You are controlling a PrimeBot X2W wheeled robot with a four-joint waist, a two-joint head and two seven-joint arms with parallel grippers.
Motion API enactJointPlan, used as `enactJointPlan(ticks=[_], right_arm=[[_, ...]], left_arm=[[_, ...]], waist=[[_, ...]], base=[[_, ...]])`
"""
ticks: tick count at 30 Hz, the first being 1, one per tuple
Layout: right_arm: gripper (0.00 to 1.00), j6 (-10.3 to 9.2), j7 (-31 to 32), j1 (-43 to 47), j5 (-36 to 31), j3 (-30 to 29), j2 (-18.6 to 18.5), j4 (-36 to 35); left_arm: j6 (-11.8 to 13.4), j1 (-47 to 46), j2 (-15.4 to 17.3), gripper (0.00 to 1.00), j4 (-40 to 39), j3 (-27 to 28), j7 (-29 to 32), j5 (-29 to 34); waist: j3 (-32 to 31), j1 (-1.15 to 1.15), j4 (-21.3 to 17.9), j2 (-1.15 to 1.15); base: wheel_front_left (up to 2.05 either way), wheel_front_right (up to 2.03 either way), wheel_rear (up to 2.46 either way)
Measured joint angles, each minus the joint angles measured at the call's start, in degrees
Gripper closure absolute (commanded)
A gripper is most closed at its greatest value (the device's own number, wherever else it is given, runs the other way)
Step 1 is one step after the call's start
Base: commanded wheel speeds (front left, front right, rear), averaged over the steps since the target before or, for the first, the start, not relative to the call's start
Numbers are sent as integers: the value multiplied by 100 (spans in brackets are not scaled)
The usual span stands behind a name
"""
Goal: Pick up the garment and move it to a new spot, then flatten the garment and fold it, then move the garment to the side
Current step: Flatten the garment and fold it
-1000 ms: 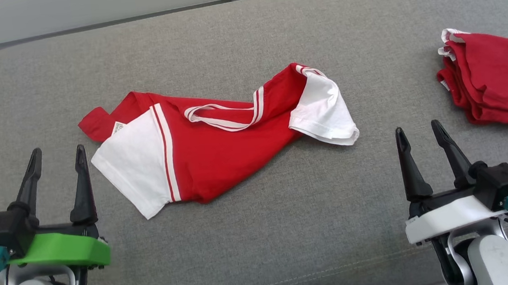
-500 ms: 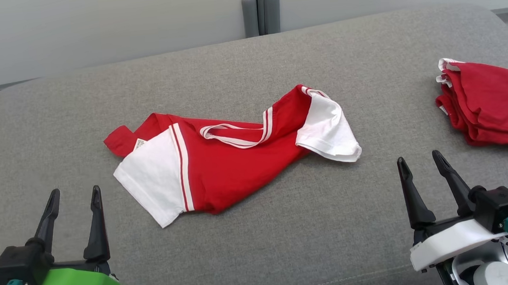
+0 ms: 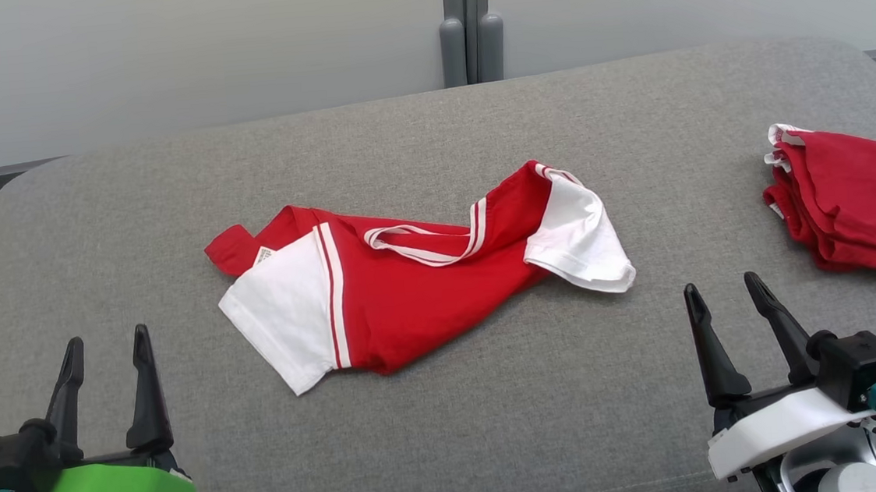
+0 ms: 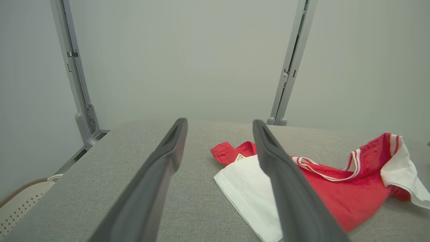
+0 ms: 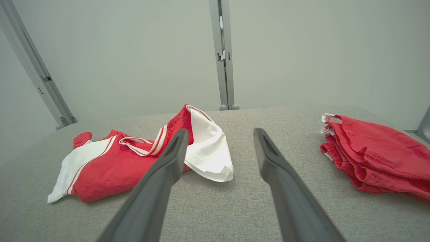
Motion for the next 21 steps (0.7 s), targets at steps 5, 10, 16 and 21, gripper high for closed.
enactJointPlan(ticks=[5,10,16,21], right_arm=[[0,0,11,-1,0,-29,-9,-2],[0,0,35,-1,-1,-54,-10,1],[0,0,52,-4,-1,-69,-11,0],[0,0,105,-8,-11,-103,-36,-8]], left_arm=[[-224,34,-204,0,187,151,1,231],[-376,32,-353,0,367,224,1,448],[-479,-4,-444,0,463,279,1,609],[-555,-138,-534,0,513,308,0,727]], waist=[[0,0,40,0],[13,0,91,0],[56,0,115,0],[99,0,202,0]], base=[[0,0,0],[0,0,0],[0,0,0],[0,0,0]])
